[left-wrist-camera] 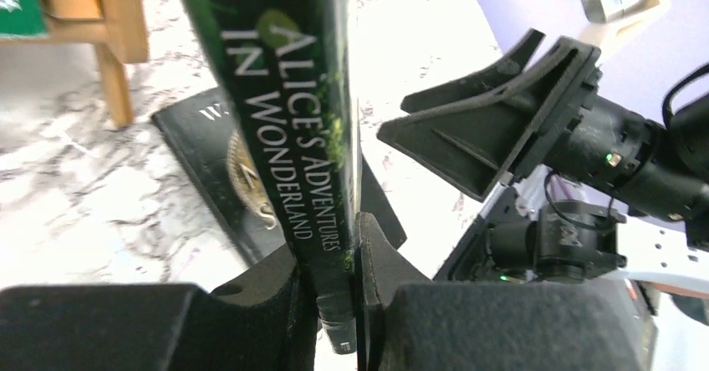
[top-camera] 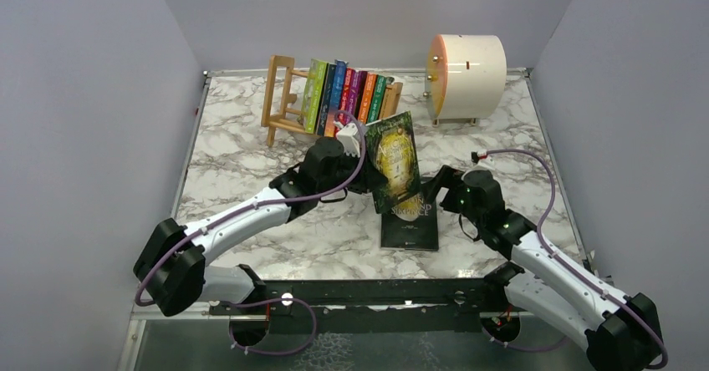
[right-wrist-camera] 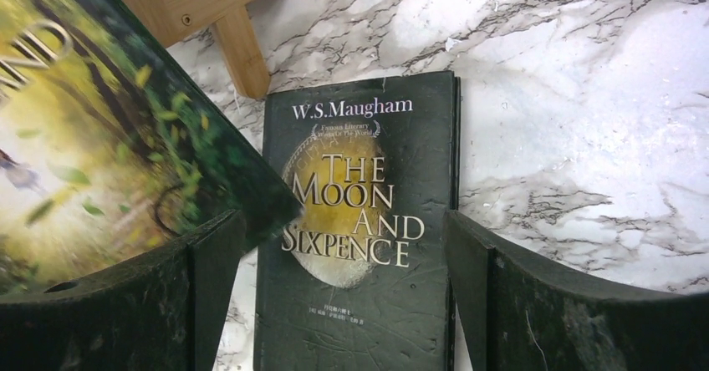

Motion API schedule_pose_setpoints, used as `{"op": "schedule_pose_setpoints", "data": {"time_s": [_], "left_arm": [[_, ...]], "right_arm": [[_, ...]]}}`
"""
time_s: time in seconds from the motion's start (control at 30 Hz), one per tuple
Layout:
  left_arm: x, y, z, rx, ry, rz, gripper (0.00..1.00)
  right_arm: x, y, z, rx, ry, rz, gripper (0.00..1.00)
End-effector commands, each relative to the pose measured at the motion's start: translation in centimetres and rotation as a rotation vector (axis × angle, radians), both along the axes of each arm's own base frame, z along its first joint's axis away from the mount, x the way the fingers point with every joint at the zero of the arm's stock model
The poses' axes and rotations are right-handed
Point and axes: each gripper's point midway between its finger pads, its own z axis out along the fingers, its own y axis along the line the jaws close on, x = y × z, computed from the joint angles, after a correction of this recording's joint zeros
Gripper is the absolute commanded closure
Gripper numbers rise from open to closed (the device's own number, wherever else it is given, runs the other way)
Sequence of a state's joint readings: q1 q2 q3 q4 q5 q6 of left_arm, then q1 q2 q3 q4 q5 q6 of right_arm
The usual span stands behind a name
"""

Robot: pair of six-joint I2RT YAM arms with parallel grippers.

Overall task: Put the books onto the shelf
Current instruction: Pick up the book from the center of the board.

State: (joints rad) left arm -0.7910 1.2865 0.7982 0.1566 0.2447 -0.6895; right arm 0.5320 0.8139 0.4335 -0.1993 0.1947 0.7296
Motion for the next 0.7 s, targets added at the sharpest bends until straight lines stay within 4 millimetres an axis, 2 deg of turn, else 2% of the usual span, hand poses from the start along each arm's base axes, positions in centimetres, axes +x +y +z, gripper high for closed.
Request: {"op": "schedule_pose_setpoints", "data": {"time_s": [0.0,0.13,0.33,0.37,0.4,0.47,0.67], "left_arm": [[2.4,2.1,3.7,0.138,-0.126,0.073,1.00],[4.7,3.8,6.7,0.231,-0.204,0.133,1.00],[7.7,7.1,12.4,0.299,-0.331,0.247,1.00],[8.1,7.8,12.8,0.319,-0.346,0.268,1.00],[8.6,8.5,14.3,0.327,-0.377,0.298,1.00],[9.7,10.3,15.9,0.364,-0.415,0.370,1.00],[12.4,15.5,19.4,0.469,-0.510,0.569,1.00]], "right_arm": [[-0.3,-0.3,0.1,-0.017,0.004,-0.004,0.14],[-0.5,-0.1,0.3,-0.022,0.000,0.023,0.14],[-0.7,0.0,0.5,-0.029,-0.005,0.047,0.14],[-0.8,0.0,0.5,-0.029,-0.006,0.049,0.14],[-0.8,0.1,0.6,-0.027,-0.009,0.054,0.14],[-1.0,0.2,0.5,-0.024,-0.009,0.063,0.14],[-1.4,0.6,0.4,-0.019,-0.002,0.099,0.14]]}}
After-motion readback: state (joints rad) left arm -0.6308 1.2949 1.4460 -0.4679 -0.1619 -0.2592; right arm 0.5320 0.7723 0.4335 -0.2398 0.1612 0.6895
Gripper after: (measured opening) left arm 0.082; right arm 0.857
